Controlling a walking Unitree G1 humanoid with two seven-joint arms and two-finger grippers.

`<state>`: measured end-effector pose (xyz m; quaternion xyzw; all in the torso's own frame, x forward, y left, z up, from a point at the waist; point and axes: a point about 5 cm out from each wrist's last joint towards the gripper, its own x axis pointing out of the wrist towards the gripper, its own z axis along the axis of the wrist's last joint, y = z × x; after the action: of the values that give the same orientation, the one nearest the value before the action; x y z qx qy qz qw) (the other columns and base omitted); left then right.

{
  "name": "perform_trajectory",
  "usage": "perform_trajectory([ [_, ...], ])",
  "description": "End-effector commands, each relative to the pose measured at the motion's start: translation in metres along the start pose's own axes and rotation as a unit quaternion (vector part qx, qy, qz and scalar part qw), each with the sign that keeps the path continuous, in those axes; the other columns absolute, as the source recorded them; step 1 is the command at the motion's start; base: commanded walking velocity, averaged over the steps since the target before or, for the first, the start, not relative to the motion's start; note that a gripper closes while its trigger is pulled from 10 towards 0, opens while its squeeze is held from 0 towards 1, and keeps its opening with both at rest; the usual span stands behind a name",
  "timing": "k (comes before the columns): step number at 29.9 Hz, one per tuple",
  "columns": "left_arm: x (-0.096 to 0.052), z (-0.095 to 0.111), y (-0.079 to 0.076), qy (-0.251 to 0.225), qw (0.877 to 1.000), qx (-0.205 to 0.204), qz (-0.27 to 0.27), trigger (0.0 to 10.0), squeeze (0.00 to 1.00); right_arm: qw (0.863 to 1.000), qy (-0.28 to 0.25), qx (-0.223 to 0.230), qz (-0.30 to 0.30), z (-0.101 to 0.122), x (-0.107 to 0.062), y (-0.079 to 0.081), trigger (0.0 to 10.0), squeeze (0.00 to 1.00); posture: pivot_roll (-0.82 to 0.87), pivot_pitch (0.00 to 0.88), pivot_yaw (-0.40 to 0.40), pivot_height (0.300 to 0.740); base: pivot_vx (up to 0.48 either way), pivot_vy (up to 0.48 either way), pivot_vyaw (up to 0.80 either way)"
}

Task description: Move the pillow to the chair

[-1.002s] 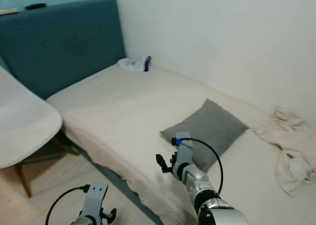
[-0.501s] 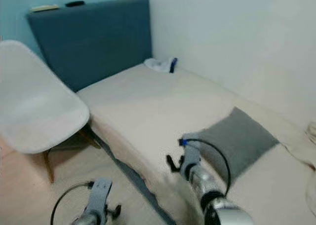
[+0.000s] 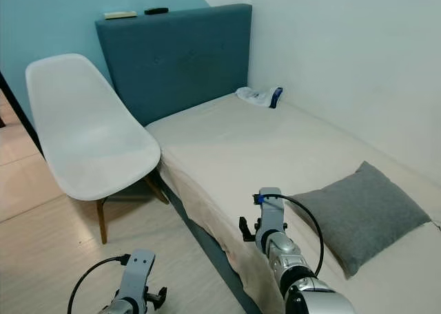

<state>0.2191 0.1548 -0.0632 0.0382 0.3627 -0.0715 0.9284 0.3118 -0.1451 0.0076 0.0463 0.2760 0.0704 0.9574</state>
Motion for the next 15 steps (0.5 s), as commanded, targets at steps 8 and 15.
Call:
perform_trajectory([
  [8, 0.0019, 0.0054, -0.0036, -0.009, 1.0, -0.015, 0.0, 10.0, 0.0, 1.0, 0.014, 0.007, -0.008, -0.0068, -0.0011, -0.0008, 10.0, 0.0, 0.06, 0.0, -0.042, 0.74, 0.0, -0.06, 0.0],
  [15, 0.0016, 0.0043, -0.0046, -0.008, 1.0, -0.017, -0.008, 10.0, 0.0, 1.0, 0.017, 0.004, -0.006, -0.0076, -0.0009, 0.0008, 10.0, 0.0, 0.07, 0.0, -0.046, 0.74, 0.0, 0.0, 0.0],
])
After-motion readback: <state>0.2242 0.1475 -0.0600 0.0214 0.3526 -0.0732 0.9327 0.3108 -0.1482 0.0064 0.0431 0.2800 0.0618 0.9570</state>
